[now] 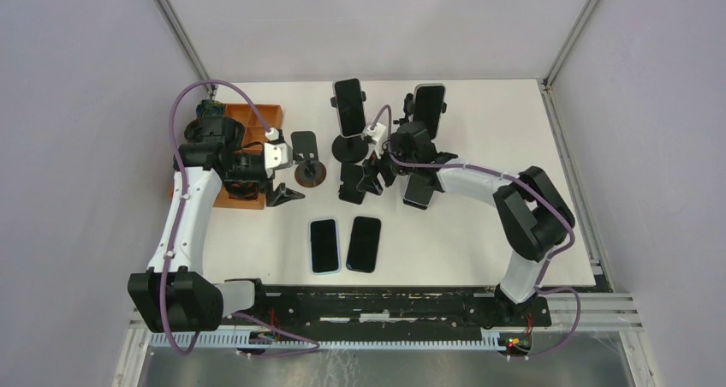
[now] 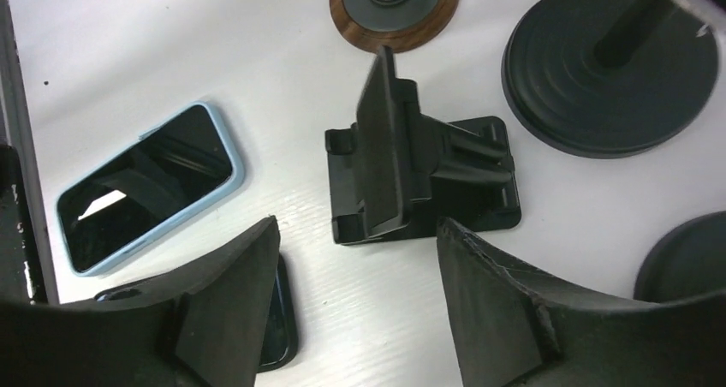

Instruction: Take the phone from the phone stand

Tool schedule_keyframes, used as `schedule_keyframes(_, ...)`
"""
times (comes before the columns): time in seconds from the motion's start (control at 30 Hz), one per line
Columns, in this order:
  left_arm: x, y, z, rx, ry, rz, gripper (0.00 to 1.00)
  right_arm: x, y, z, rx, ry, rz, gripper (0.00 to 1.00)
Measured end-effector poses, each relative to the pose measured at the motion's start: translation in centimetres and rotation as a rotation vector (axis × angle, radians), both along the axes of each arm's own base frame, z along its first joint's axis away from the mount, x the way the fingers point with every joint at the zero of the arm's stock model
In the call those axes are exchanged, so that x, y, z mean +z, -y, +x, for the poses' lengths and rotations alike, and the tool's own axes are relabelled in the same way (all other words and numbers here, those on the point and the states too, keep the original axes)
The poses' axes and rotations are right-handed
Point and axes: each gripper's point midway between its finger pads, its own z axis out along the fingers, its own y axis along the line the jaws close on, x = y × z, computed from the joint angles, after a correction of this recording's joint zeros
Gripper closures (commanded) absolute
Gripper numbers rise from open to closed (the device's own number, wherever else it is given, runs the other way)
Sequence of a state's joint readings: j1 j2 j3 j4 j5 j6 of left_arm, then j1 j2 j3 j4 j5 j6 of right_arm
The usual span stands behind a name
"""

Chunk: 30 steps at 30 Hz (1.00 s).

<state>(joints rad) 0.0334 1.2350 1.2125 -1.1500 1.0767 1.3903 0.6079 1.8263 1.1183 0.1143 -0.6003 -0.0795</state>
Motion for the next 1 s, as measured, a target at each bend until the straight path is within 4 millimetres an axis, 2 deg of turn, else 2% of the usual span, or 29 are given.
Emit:
schedule_keyframes(0.17, 0.1, 0.1, 0.0, -0.003, 0.000, -0.007, 0.00, 3.8, -0.2, -1.9, -0.023, 0.091, 0.021, 0.02)
schedule_keyframes(0.33, 0.5, 0.2, -0.1, 0.002, -0.011, -0.019, 0.00, 9.0, -0.1, -4.0, -0.065, 0.187, 0.083, 0.02)
schedule_keyframes(0.43, 1.4, 0.1, 0.2, 0.025, -0.013, -0.018, 0.00, 11.8, 2.1, -4.8, -0.157, 0.221, 0.136, 0.02)
schedule_keyframes(0.47, 2.1, 0.0, 0.5, 0.045, -0.014, -0.014, 0.00, 12.6, 3.6, -5.1, -0.216, 0.223, 0.155, 0.02)
schedule_keyframes(0.57, 4.3, -0.4, 1.3, 0.101, -0.005, -0.008, 0.00, 13.8, 7.0, -5.4, -0.325, 0.213, 0.204, 0.02)
schedule_keyframes(0.63, 6.3, -0.6, 1.8, 0.143, 0.013, -0.012, 0.00, 13.4, 9.6, -5.4, -0.410, 0.197, 0.222, 0.02)
schedule_keyframes(0.7, 8.4, -0.8, 2.4, 0.189, 0.032, -0.025, 0.00, 11.8, 12.3, -5.7, -0.503, 0.170, 0.218, 0.02)
schedule_keyframes(0.77, 10.0, -0.9, 2.9, 0.224, 0.044, -0.041, 0.00, 9.9, 14.0, -6.3, -0.556, 0.140, 0.205, 0.02)
schedule_keyframes(0.87, 10.0, -1.2, 3.2, 0.261, 0.026, -0.033, 0.00, 6.5, 16.4, -7.4, -0.633, 0.087, 0.176, 0.02)
schedule_keyframes(1.0, 9.0, -2.3, 4.0, 0.352, -0.023, 0.001, 0.00, 3.4, 18.9, -7.2, -0.728, 0.026, 0.148, 0.06)
